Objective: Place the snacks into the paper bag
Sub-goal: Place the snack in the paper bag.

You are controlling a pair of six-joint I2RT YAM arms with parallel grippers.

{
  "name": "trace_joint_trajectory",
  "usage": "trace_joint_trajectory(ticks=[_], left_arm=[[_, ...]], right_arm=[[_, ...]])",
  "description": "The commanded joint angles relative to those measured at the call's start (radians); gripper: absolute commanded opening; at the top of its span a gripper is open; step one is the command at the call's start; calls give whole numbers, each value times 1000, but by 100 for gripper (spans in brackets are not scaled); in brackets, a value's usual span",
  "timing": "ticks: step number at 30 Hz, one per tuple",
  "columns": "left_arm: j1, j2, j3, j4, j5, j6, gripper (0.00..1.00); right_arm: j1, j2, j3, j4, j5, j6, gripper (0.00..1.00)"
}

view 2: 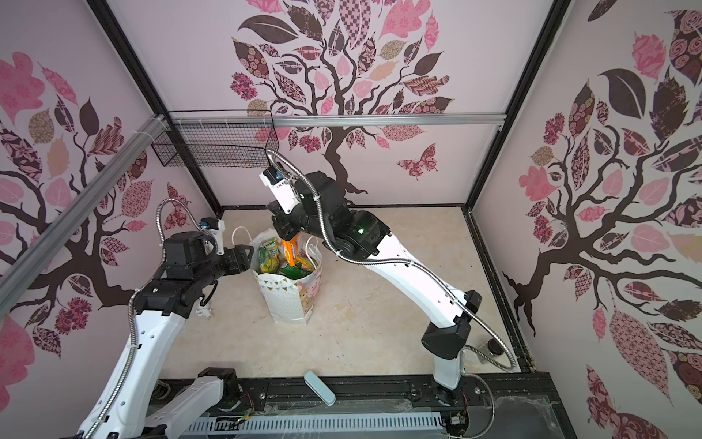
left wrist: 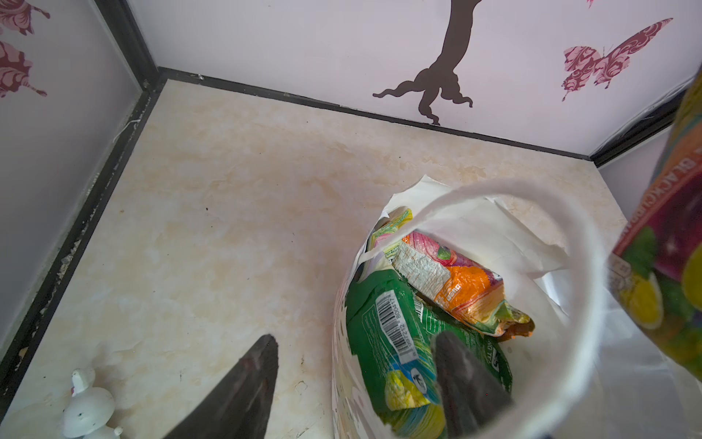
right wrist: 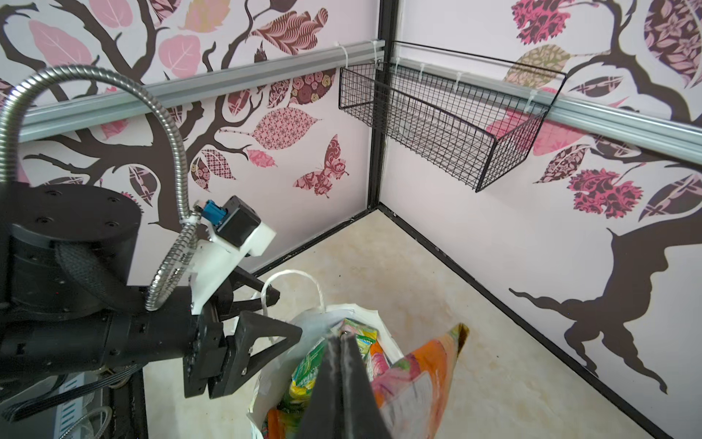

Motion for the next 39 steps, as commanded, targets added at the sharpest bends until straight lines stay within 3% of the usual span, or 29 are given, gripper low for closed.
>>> trace_joint_trajectory(ticks=[1, 13, 20, 26, 27, 29, 34, 36, 39], left_arm=[[4, -6, -24, 3, -4, 12, 69], [7, -6, -26, 6, -2, 11, 69], [6, -7, -26, 8, 0, 11, 69], [6, -9, -25, 8, -2, 12, 69], [6, -10, -26, 8, -3, 11, 69], [5, -12, -26, 9, -7, 11, 69], [6, -12, -5, 8, 4, 11, 69], [5, -10, 39, -18, 10, 12, 69], [2, -4, 141, -88, 55, 31, 70]], right_arm=[[-1, 19, 20, -13, 27, 19, 0], [-1, 43, -36, -41, 94, 34, 0], [-1, 127, 37, -76, 179, 6, 0], [-2, 184, 55, -85, 78, 22, 0], [-1, 195, 68, -93, 45, 28, 2], [-2, 208, 100, -120, -33, 30, 18], [-1, 173, 135, -145, -207, 33, 45], [-2, 137, 133, -149, -191, 24, 46], [-2, 55, 99, -156, -69, 3, 50]])
